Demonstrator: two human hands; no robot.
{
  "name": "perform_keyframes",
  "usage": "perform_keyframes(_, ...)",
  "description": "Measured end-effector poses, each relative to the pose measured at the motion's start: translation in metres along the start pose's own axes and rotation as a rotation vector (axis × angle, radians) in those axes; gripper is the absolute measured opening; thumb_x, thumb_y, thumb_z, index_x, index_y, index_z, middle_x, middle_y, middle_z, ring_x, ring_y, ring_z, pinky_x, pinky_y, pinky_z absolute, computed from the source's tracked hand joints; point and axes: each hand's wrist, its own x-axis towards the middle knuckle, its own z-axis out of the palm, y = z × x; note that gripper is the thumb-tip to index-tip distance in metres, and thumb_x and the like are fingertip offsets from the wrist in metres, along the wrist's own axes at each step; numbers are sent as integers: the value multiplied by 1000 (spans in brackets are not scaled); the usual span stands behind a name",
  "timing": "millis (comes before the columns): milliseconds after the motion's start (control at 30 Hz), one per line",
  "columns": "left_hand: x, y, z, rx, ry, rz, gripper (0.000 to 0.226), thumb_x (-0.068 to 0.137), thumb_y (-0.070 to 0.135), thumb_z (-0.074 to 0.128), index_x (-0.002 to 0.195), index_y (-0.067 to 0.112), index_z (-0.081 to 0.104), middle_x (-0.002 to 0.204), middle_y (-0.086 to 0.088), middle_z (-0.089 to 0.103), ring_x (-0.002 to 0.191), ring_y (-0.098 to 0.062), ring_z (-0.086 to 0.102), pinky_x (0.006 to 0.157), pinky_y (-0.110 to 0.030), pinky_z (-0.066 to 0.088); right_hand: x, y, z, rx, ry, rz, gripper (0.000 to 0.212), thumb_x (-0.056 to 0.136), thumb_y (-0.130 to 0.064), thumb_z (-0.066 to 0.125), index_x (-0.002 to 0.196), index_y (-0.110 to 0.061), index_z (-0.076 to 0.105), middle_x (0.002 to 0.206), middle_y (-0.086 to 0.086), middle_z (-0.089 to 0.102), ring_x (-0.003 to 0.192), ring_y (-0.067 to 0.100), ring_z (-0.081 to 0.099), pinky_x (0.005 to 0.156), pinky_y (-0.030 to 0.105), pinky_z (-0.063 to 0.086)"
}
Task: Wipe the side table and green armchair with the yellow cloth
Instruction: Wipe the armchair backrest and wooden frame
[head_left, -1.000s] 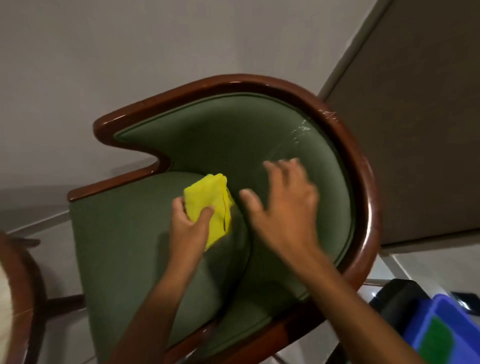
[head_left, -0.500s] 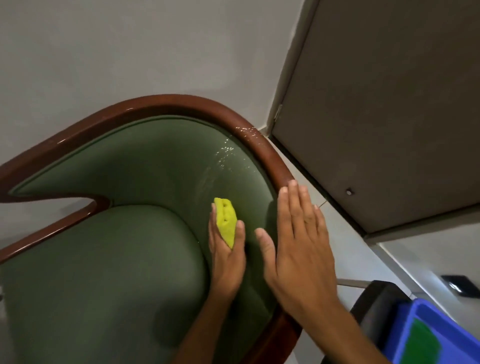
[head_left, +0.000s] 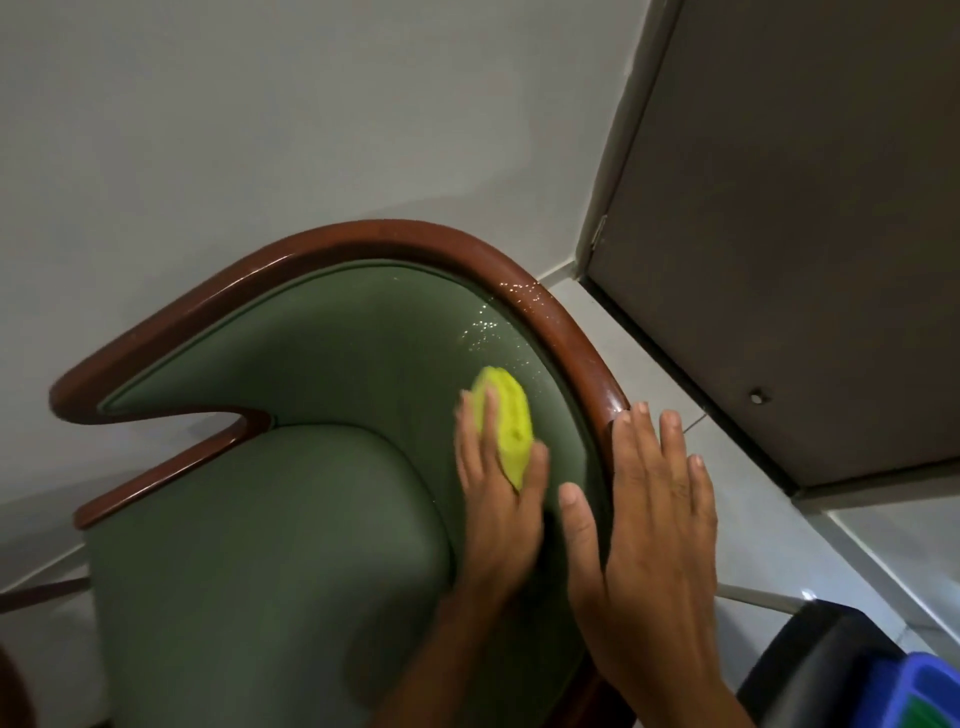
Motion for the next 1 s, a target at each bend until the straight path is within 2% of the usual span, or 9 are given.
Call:
perform_keyframes(100,-26,-17,6,-60,-102,-65,71,86,77,29,149,56,6,164,26,3,151,6,3,119,-15,6,2,3,-5,0,9,9,66,96,-52,23,153,-19,20,163,-1,19,152,9,1,123,45,10)
perform_keyframes(233,10,-66,6,-230,78,-611,67,98,57,33,157,32,12,166,7,17,152,-14,20,125,-37,15,-1,0,-3,-27,-14,-24,65,96,-52,23,153,-20,24,163,-1,21,152,10,0,122,46,9)
perform_keyframes(300,18,-98,2,-349,111,-816,67,98,57,33,157,29,15,164,0,23,149,-22,28,124,-44,22,-1,-1,-2,-20,-7,-35,64,96,-52,24,152,-20,26,162,-2,22,152,10,1,122,46,9)
perform_keyframes(467,38,-116,-3,-526,140,-940,75,91,70,33,154,32,19,161,-5,32,146,-29,35,119,-52,30,-2,2,-1,-13,31,-67,61,97,-50,27,151,-19,29,161,-1,25,152,11,3,122,45,10)
perform_keyframes(533,66,-92,-8,-480,240,-829,76,93,67,32,156,30,14,165,-4,22,150,-27,27,123,-48,22,-1,2,-1,-9,37,-74,61,97,-49,27,151,-19,28,162,0,25,152,11,3,122,46,10)
perform_keyframes(633,98,-39,-9,-228,313,-520,76,94,65,27,157,31,0,168,-4,7,155,-24,8,125,-42,5,-1,1,-1,-6,47,-66,60,98,-47,27,152,-19,27,162,-1,25,152,10,2,123,43,8)
perform_keyframes(733,88,5,0,3,194,-140,83,86,70,24,156,33,-1,168,-2,-4,154,-17,-4,121,-37,-5,-2,0,-2,2,40,-16,61,98,-42,26,153,-18,21,163,-1,19,151,7,1,123,37,4)
perform_keyframes(867,59,14,-7,323,-64,318,72,95,63,26,157,32,4,168,-4,-4,155,-22,-9,124,-53,7,0,-1,-1,-141,10,6,65,97,-40,25,154,-11,15,164,3,10,152,14,1,124,42,4)
perform_keyframes(1000,17,-4,-17,442,-280,549,69,98,63,23,156,35,0,168,-4,-5,155,-26,-10,119,-65,13,-1,-2,0,-102,57,2,66,96,-40,23,155,-16,4,165,0,2,152,13,-3,123,45,1)
